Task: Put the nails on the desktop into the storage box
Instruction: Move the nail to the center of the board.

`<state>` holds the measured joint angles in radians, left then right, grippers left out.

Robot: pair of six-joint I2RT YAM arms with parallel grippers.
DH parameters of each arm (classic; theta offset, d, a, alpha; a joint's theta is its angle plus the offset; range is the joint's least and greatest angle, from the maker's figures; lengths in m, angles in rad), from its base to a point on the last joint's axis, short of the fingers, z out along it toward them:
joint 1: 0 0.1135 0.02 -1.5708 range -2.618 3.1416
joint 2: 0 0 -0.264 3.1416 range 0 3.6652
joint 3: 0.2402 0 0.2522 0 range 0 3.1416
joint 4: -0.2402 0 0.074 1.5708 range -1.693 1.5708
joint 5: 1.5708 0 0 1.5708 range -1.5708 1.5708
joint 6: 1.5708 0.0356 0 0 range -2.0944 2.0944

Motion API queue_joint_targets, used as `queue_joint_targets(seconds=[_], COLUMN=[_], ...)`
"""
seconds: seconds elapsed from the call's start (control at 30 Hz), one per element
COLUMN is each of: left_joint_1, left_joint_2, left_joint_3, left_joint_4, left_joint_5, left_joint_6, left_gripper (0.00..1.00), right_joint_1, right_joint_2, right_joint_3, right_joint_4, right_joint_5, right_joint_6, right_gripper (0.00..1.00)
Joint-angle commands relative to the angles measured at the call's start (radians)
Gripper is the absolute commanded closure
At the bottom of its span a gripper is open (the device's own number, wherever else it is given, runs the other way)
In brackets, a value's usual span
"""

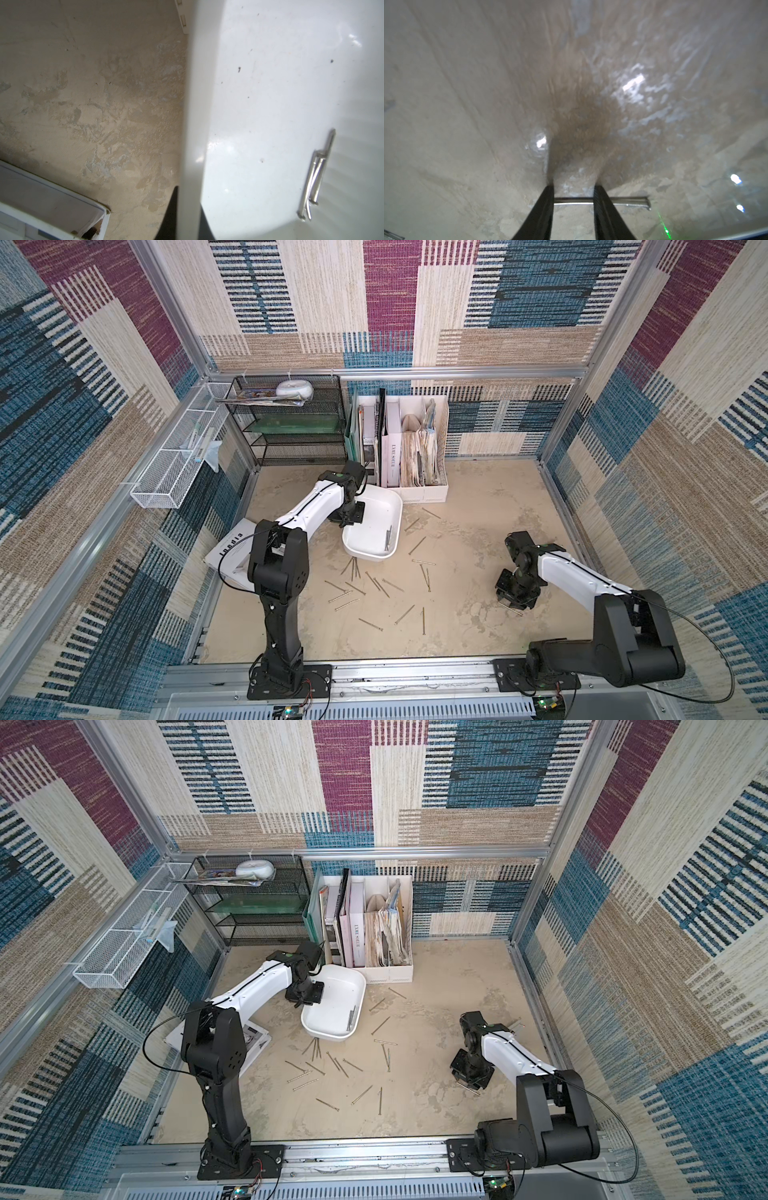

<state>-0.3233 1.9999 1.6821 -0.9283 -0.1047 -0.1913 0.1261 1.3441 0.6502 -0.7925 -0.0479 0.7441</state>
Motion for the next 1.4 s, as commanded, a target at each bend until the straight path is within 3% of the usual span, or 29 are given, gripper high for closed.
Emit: queue_joint_targets(seconds=[0.0, 0.2, 0.3, 0.47, 0.7, 0.8, 0.93, 1.03, 1.37], left_joint_1=[0.006, 0.013, 0.014, 0.013, 0.013, 0.014, 0.013, 0.014, 0.018], left_joint_2=[-0.019, -0.022, -0.023, -0.023, -0.021, -0.019, -0.021, -0.023, -0.021], left_joint_3=[0.013, 0.014, 0.014, 0.015, 0.013, 0.014, 0.015, 0.016, 0.016], left_joint_4=[0.007, 0.004, 0.003, 0.004, 0.005, 0.005, 0.005, 0.005, 0.009], left_joint_5=[0.023, 0.035, 0.036, 0.036, 0.036, 0.042, 0.048, 0.053, 0.059], left_joint_6=[-0.008, -0.012, -0.013, -0.014, -0.014, -0.016, -0.016, -0.017, -0.018], left_gripper=[1.0, 1.0, 1.0, 1.0, 1.0, 1.0, 1.0, 1.0, 1.0], right_joint_1=[0.001, 0.002, 0.0, 0.002, 0.004, 0.026, 0.072, 0.123, 0.136], right_joint_2=[-0.001, 0.002, -0.046, -0.053, -0.085, -0.16, -0.207, -0.162, 0.091], right_joint_3=[-0.022, -0.049, -0.016, 0.071, 0.055, 0.043, 0.026, 0.038, 0.113], right_joint_4=[0.011, 0.033, 0.01, -0.063, -0.112, -0.126, -0.159, -0.181, -0.229], right_joint_5=[-0.038, -0.049, 0.014, 0.047, 0.052, 0.004, -0.028, -0.005, 0.121], right_joint_6=[0.015, -0.003, 0.003, -0.056, -0.077, -0.047, 0.021, 0.045, -0.028], right_gripper=[0.62, 0.63, 0.62, 0.58, 0.53, 0.68, 1.0, 1.0, 1.0])
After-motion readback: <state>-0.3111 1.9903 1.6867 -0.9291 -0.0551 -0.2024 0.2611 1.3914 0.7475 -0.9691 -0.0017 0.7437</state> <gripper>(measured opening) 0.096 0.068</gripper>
